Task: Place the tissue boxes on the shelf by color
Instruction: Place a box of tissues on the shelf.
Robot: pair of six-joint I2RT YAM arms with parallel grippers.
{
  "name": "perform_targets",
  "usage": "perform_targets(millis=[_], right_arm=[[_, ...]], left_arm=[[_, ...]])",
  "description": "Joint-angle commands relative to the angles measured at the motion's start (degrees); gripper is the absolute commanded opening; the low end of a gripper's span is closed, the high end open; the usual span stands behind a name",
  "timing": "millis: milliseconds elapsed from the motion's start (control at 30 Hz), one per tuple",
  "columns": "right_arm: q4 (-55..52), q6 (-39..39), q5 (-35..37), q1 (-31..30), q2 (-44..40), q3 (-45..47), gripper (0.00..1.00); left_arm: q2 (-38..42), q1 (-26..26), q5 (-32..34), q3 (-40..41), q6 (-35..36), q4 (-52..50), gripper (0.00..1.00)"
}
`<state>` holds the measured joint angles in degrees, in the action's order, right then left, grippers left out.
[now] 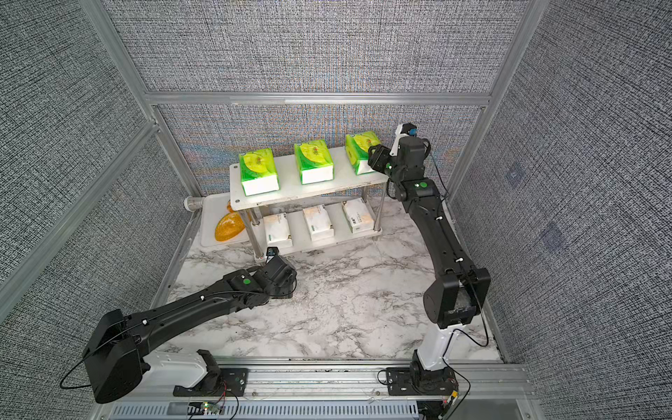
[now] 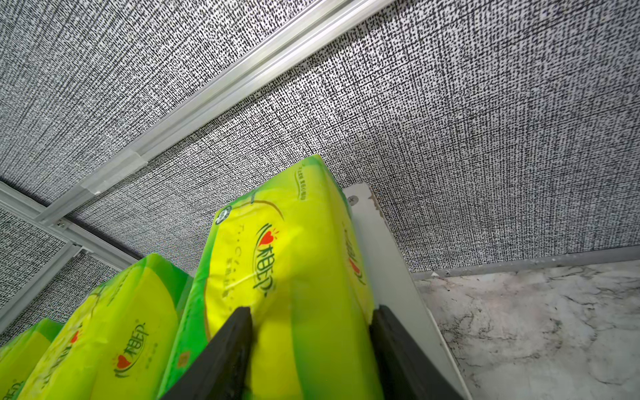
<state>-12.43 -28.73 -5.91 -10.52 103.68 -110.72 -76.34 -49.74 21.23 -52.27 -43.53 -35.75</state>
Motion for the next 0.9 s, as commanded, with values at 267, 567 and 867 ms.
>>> perform_targets(millis=[267,567,867], right_arm=[[-1.41,-0.24,0.10,-0.20,-1.19,0.95,0.68],[-0.49,-1.02,-0.99,0.84,-1.94,-0.66,0.78],[-0.57,1.26,-1.47,2.08,-5.98,0.78,0.88]], left_arm=[[0.07,0.21,1.00,-0.21,0.14,-0.55,0.76],[0.87,0.17,1.22,-0.27,0.14,-0.95,0.76],[1.72,0.51,2.05,-0.56,0.56,-1.68,0.77]])
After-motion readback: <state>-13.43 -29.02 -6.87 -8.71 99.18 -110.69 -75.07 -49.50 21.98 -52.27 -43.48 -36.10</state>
